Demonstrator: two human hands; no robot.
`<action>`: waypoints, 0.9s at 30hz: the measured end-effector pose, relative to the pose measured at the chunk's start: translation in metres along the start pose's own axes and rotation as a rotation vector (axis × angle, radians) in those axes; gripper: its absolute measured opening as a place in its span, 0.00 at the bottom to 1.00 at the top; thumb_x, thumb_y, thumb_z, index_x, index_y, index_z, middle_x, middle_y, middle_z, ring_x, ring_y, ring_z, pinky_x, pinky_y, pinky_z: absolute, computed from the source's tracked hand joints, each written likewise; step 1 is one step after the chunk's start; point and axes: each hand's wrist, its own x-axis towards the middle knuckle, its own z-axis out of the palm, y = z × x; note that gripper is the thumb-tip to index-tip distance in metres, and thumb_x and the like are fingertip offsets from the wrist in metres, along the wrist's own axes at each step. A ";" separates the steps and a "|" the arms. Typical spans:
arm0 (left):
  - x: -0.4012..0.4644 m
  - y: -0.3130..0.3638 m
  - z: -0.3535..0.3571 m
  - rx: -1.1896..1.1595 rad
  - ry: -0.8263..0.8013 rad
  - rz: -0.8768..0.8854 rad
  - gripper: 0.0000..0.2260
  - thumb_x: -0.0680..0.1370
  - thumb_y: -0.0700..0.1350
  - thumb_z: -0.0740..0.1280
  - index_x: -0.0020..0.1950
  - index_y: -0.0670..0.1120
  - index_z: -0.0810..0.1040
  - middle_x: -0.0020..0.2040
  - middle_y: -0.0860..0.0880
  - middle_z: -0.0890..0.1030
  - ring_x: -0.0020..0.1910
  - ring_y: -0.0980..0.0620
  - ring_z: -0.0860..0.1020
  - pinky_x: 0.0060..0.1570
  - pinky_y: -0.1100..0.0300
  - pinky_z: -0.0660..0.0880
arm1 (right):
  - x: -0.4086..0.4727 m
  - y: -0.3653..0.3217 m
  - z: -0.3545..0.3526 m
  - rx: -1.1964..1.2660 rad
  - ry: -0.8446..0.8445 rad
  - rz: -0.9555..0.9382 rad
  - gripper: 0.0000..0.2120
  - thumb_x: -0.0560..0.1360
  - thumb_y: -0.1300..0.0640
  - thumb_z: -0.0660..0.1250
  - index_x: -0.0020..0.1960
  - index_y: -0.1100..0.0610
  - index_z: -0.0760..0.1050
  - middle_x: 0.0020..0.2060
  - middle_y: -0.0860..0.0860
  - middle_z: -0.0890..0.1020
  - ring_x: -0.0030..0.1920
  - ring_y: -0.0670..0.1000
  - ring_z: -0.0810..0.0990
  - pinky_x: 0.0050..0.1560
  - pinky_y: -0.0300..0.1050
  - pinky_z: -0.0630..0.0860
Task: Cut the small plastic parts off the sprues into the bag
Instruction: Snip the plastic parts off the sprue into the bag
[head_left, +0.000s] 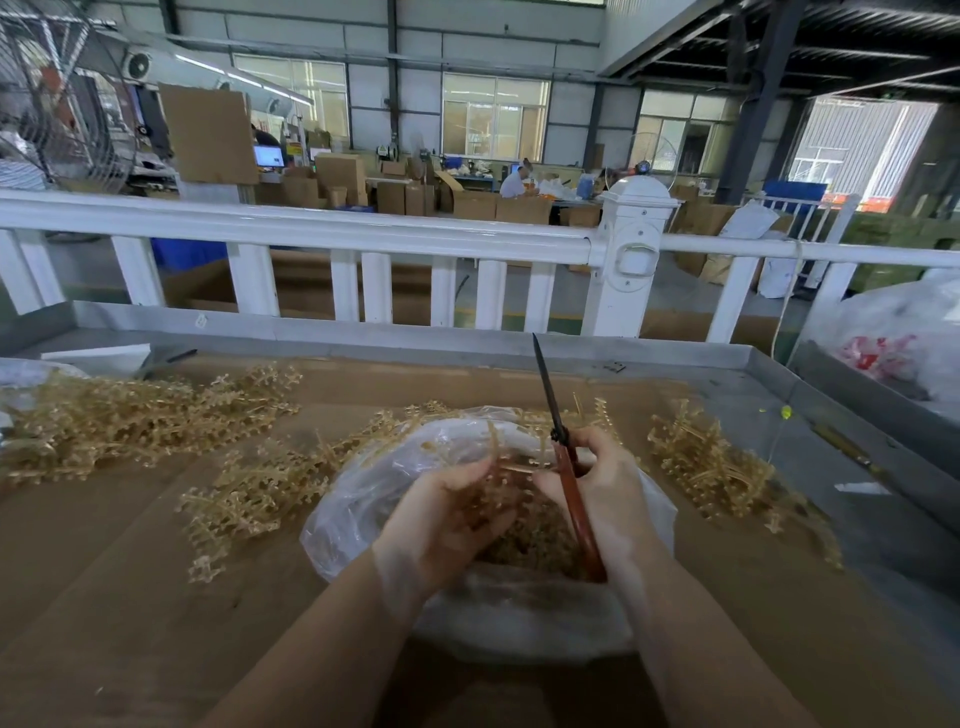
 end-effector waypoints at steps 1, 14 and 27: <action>0.001 -0.001 -0.001 -0.004 0.033 -0.013 0.11 0.67 0.39 0.70 0.48 0.39 0.83 0.43 0.43 0.84 0.39 0.49 0.84 0.39 0.56 0.80 | 0.001 0.001 -0.001 -0.011 -0.001 0.008 0.15 0.68 0.68 0.73 0.51 0.56 0.75 0.33 0.44 0.78 0.28 0.32 0.76 0.25 0.26 0.67; 0.021 0.007 0.002 -0.154 0.296 0.042 0.05 0.77 0.39 0.67 0.51 0.39 0.78 0.36 0.42 0.84 0.30 0.48 0.83 0.24 0.58 0.77 | -0.013 -0.003 0.006 -0.249 -0.121 -0.065 0.13 0.73 0.43 0.69 0.54 0.46 0.73 0.42 0.39 0.79 0.45 0.39 0.77 0.45 0.30 0.71; 0.024 0.004 -0.002 -0.114 0.312 0.008 0.05 0.76 0.37 0.67 0.51 0.40 0.78 0.44 0.41 0.82 0.41 0.46 0.81 0.35 0.55 0.80 | -0.021 0.006 0.021 -0.450 -0.076 -0.195 0.17 0.74 0.44 0.67 0.59 0.50 0.72 0.49 0.44 0.81 0.51 0.45 0.78 0.52 0.37 0.73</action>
